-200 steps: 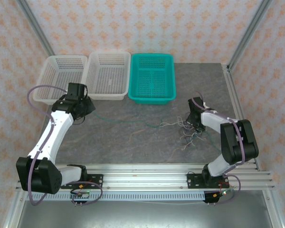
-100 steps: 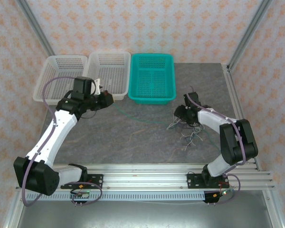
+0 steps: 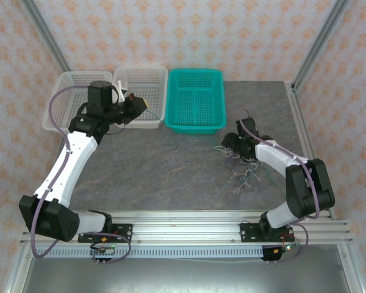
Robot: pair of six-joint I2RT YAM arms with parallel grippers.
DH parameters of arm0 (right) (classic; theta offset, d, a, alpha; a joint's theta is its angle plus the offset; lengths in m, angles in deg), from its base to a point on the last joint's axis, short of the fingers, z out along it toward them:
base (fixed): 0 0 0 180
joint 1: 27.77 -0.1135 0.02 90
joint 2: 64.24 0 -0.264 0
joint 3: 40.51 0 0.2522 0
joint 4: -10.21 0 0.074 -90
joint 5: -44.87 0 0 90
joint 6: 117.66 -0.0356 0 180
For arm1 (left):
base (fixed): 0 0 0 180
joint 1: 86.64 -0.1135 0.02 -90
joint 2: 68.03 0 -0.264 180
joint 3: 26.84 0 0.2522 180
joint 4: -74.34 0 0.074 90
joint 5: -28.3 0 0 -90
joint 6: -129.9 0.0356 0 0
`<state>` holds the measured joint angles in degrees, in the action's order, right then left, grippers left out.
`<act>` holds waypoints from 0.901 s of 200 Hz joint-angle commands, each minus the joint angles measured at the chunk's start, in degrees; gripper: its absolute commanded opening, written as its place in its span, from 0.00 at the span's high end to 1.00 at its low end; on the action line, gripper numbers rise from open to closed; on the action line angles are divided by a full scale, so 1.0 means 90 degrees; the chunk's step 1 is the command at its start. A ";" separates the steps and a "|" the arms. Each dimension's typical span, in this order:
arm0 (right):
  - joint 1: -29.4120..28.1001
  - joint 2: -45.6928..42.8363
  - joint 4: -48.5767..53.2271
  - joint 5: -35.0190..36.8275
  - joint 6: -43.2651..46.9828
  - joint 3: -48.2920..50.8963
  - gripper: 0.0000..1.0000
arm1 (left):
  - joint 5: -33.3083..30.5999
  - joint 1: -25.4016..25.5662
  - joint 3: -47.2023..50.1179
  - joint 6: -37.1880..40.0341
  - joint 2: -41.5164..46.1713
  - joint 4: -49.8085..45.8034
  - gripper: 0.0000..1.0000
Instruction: Untangle the cables
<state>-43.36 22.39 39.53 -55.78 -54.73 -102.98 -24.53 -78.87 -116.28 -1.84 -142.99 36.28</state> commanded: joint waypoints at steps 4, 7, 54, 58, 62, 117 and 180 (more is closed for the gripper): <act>0.0014 0.0295 0.0341 0.0372 0.0081 0.0148 0.26 | 0.0220 -0.0112 -0.0469 -0.0915 -0.0052 0.0855 1.00; 0.0014 0.0344 0.0393 0.0452 0.0070 0.0148 0.27 | 0.0230 -0.0129 -0.0500 -0.0991 -0.0064 0.0900 1.00; 0.0127 0.0601 0.0933 0.1745 -0.0340 0.0229 0.28 | 0.0342 -0.0498 -0.0622 -0.2175 -0.0159 0.1524 1.00; 0.0147 0.0579 0.0954 0.1790 -0.0351 0.0232 0.28 | 0.0320 -0.0527 -0.0632 -0.2258 -0.0164 0.1541 1.00; 0.0173 0.0565 0.0965 0.1803 -0.0344 0.0234 0.27 | 0.0302 -0.0563 -0.0641 -0.2326 -0.0157 0.1566 1.00; 0.0248 0.0455 0.0793 0.1798 -0.0084 0.0377 0.29 | 0.0060 -0.0871 -0.0614 -0.3053 -0.0028 0.1995 1.00; 0.0278 0.0464 0.0815 0.1858 -0.0033 0.0322 0.30 | 0.0135 -0.1620 -0.0065 -0.3895 0.0188 0.2785 1.00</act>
<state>-41.44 27.28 44.36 -41.94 -55.93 -100.95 -23.16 -89.53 -119.10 -31.39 -143.89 54.78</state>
